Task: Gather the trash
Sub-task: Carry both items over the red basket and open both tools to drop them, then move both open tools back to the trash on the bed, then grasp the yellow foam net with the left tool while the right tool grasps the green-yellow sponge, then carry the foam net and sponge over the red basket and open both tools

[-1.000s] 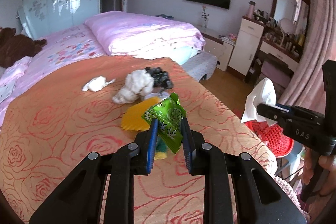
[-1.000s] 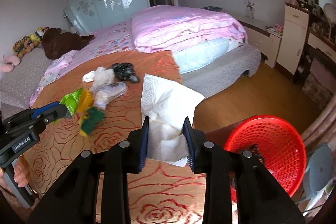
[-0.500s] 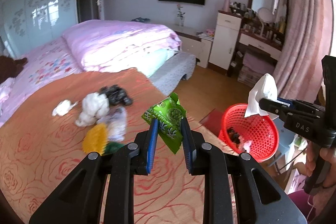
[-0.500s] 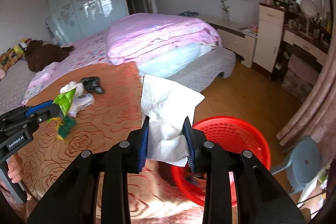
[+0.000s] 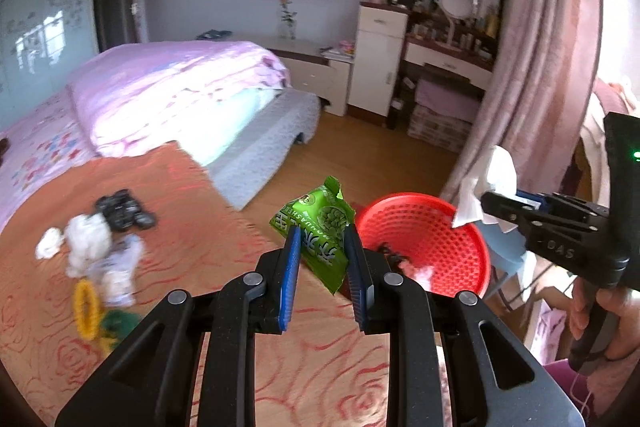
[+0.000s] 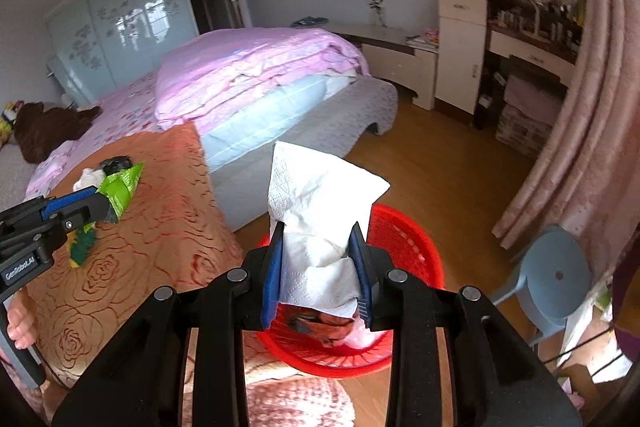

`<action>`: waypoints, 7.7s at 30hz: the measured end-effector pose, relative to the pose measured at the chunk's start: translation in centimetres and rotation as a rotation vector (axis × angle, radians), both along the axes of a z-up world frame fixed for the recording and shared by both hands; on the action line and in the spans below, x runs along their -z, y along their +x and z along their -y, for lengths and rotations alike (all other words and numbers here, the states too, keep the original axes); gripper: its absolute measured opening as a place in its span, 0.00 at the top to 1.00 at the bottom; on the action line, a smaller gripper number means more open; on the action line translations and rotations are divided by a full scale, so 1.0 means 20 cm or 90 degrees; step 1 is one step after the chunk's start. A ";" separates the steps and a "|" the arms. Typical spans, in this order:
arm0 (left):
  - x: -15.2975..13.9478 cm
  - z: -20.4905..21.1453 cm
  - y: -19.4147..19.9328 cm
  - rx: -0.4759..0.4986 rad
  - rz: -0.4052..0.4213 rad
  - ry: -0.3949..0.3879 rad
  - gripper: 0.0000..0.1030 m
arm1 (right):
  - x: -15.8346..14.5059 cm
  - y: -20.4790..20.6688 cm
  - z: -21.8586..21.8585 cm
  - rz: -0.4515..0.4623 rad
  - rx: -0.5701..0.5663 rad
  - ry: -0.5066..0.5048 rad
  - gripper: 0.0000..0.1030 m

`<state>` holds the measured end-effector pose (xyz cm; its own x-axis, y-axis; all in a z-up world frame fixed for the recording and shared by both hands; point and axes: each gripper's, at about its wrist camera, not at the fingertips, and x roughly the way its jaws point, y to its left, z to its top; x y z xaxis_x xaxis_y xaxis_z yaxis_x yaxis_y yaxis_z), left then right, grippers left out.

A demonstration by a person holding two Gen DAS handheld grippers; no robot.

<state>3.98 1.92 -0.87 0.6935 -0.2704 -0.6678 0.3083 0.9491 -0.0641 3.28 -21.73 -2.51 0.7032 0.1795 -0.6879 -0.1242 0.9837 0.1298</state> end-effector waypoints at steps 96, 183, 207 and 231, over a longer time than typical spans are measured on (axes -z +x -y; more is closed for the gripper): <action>0.19 -0.88 -0.02 -0.253 -0.056 -0.011 0.55 | 0.11 0.03 -0.56 -0.042 -0.120 0.041 0.36; 0.06 -1.01 -0.43 -0.309 0.025 -0.071 0.93 | 0.09 -0.03 -1.05 -0.022 -0.250 0.034 0.63; -0.02 -0.61 -0.29 -0.184 0.044 -0.039 0.93 | -0.06 0.04 -0.54 0.025 -0.128 0.007 0.62; 0.01 -0.06 -0.10 -0.013 0.021 -0.005 0.93 | 0.01 0.00 0.00 0.010 0.010 -0.029 0.62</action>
<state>2.06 3.17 -1.06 0.7207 -0.2610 -0.6422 0.2906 0.9548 -0.0620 3.32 -21.76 -2.67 0.7167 0.1376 -0.6837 -0.1106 0.9904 0.0833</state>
